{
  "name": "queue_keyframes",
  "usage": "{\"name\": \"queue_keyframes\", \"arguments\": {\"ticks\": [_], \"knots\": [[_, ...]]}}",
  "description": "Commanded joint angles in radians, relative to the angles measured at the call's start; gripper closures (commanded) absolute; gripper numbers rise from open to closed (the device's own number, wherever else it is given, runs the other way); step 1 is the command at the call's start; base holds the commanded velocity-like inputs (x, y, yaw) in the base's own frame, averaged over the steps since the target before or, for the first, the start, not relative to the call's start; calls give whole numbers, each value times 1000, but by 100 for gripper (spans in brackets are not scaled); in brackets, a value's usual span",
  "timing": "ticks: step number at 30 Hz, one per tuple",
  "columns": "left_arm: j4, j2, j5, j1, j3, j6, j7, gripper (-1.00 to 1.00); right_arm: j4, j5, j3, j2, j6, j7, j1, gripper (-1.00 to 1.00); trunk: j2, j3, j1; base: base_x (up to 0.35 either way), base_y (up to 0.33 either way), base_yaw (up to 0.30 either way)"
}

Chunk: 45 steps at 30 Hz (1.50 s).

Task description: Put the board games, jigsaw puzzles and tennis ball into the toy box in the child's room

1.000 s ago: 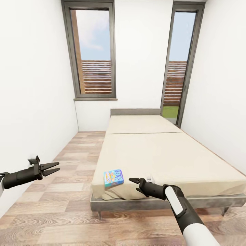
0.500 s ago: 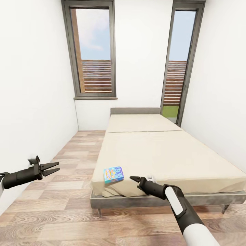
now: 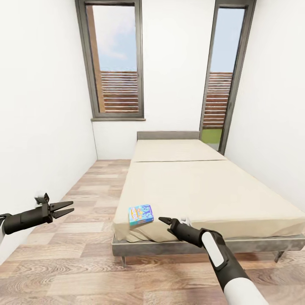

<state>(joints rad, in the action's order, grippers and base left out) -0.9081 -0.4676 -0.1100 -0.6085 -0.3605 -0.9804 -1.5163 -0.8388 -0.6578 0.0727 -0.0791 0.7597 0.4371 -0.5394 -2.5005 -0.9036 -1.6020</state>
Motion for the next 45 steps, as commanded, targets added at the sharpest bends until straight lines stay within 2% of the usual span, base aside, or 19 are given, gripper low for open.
{"name": "queue_keyframes", "arguments": {"ticks": [1, 12, 15, 18, 25, 38, 42, 45], "knots": [[0, 0, 0, 0, 0, -11, -4, -100, 1, 0, 5, -6, 7, 2, -1, -100, 0, -1, 0, 0, 0, 0], [1, 0, 1, 0, -1, -9, -4, -100, 7, -3, 7, -20, 10, -1, 0, -100, 0, -1, 0, 0, 0, 0], [2, 0, 1, 0, -1, -9, -4, -100, 8, -5, 10, -32, 9, -1, 1, -100, 0, -1, 0, 0, 0, 0], [2, 0, 1, 0, -1, -8, -4, -100, 9, -18, 14, -37, 9, 7, 5, -100, 0, -1, 0, 0, 0, 0], [3, 0, 1, 0, -2, -8, -3, -100, 18, -90, 18, -32, 6, 64, 8, -100, 0, -1, 0, 0, 3, 0], [3, 0, 1, 0, -2, -3, -3, -100, 28, -104, 20, -27, 7, 76, 9, -100, 0, -1, 0, 36, 80, 0], [3, 1, 1, 1, -2, -3, -3, -100, 54, -107, 22, -27, 9, 77, 8, -100, 0, -1, 0, 4, 105, 0], [3, 0, 1, 1, -2, -3, -4, -100, 93, -126, 23, -26, 10, 78, 7, -100, 0, -1, 0, 1, 143, 0]]}}
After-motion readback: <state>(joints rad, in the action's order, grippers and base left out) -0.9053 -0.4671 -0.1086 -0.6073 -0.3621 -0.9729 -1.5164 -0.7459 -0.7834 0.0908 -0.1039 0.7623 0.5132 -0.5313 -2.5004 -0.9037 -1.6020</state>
